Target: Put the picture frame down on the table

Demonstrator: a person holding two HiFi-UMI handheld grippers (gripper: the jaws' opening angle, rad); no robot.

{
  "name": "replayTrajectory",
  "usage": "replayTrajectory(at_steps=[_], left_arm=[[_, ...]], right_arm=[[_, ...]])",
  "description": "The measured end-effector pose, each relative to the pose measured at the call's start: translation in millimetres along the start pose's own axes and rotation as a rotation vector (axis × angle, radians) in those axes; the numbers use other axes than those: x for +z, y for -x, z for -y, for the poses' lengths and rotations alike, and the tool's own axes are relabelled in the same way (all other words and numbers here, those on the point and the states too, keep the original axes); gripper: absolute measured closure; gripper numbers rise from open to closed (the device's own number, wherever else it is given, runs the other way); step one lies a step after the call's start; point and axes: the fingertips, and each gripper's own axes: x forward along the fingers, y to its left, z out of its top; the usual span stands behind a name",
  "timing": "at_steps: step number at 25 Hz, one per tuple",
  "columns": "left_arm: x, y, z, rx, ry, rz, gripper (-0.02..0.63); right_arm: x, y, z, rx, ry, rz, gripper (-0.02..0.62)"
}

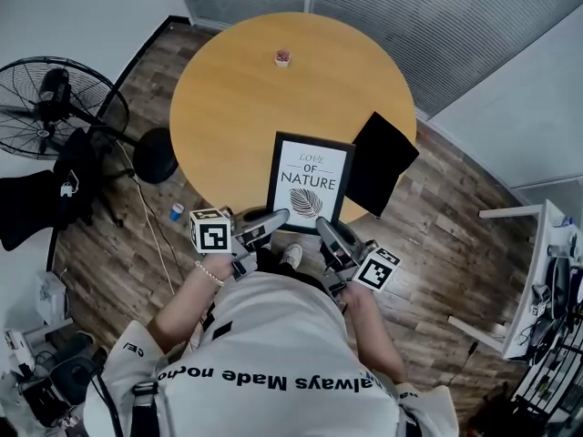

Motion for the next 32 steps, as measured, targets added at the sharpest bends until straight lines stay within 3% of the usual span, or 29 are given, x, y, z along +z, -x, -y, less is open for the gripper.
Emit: replayTrajectory(at_steps=[10,20,26,32], left_arm=[[5,4,-4,0.006,-0.005,0.004,0.555],[93,62,-64,0.01,0.003,0.007,0.555],[113,79,-87,0.018,-0.005,-0.006,0.554],[110,86,-106,0.017,0.012,-0.035,0.552]], right_arm=[[-1,-8,1,0.003,-0.001,-0.004,0.505],[-3,-129,11,-0.034,0.009,-0.036,0.503],[-9,-162,20,-0.07,0.029,-0.052,0.5],[-22,-170,32,-0.132,0.041,-0.044,0.495]])
